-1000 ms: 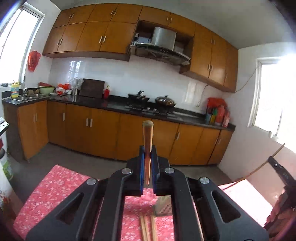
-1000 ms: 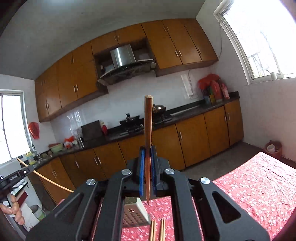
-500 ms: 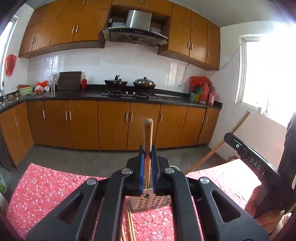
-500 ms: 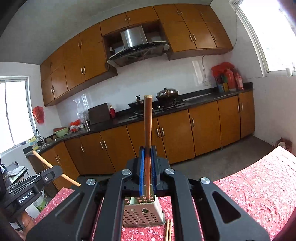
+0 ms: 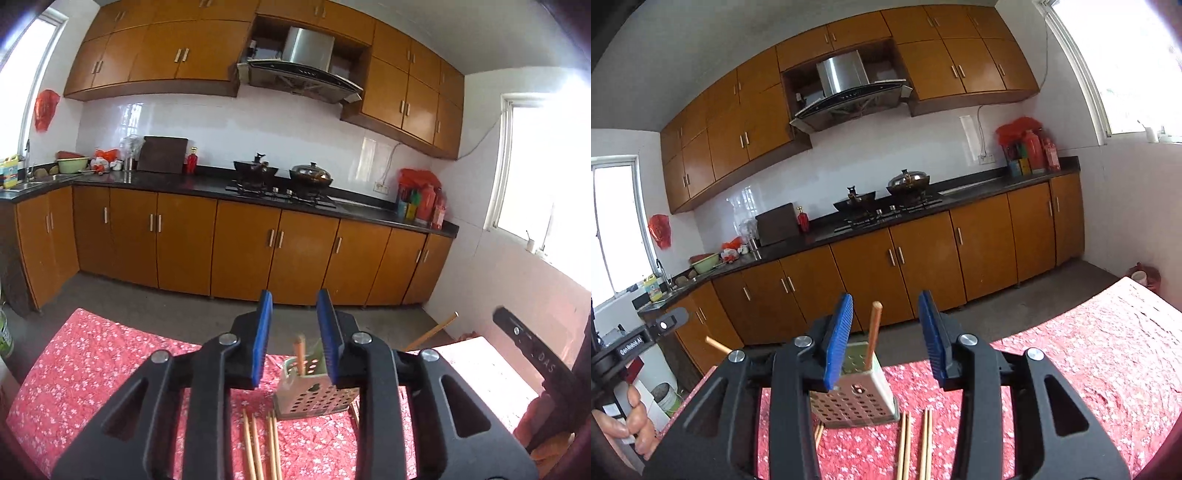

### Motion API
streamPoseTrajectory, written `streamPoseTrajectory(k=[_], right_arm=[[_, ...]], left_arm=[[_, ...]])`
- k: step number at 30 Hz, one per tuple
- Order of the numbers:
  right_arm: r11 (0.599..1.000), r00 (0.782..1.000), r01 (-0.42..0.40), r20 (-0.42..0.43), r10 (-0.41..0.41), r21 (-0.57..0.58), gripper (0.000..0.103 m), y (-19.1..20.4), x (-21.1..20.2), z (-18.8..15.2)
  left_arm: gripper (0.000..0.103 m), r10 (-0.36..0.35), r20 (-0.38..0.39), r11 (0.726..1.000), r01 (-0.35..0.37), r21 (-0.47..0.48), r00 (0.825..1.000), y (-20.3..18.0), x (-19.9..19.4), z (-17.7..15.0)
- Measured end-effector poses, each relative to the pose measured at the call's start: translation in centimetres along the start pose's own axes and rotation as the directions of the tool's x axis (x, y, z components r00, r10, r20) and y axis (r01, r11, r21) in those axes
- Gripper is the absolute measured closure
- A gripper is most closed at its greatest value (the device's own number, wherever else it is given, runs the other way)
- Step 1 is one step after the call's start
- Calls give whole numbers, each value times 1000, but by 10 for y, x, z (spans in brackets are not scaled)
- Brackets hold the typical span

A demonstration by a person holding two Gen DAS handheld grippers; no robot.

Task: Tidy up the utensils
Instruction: 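Lower both chopsticks into the perforated holder and open both grippers, then grasp a chopstick with the right gripper while the left gripper grasps another chopstick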

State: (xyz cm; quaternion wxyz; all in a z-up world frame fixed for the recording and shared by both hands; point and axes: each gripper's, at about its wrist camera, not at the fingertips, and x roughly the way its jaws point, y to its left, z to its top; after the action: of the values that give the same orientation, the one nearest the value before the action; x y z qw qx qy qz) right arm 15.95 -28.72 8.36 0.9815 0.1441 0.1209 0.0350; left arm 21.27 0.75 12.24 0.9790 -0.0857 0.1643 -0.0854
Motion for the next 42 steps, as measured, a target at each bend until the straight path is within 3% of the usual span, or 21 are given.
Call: streamPoseTrajectory(k=[3,5,8,11,14,21,35,36,42], right_arm=[[999,995,42,-91,-43,-11,64,-11,-5,-21],[997,978,72,-196,-76,-27,64,-20,-2,-45],[997,932,80,-352,-82,-19,77,-35,5,-89],[997,871,75,-487,-63,7,88,-41,16,-132],[999,833,53,-552,-39,10,89,-36,24,-159],[999,788,34,-613,-52,-40,89,-19,46,-186],[991,786,53,-607,-116,-122,92,-25,51,-190],[988,787,66,-602,-136,-136,96,-25,52,-189],[975,793,215,-572,-211,-61,96,-59,47,-179]], left_arm=[[74,38,-21,999,-38,-14,999,17,-18,-15],[74,75,-59,997,-75,-4,995,29,-25,-34],[74,131,-144,991,-128,28,981,45,-27,-73],[74,157,-232,987,-149,53,960,60,-25,-114],[74,171,-297,985,-160,62,939,70,-24,-145],[74,160,-374,987,-159,34,913,75,-25,-182],[73,107,-420,994,-106,26,901,63,-11,-186],[73,99,-425,995,-99,23,900,62,-11,-188],[73,30,-466,1000,-27,14,884,52,-5,-197]])
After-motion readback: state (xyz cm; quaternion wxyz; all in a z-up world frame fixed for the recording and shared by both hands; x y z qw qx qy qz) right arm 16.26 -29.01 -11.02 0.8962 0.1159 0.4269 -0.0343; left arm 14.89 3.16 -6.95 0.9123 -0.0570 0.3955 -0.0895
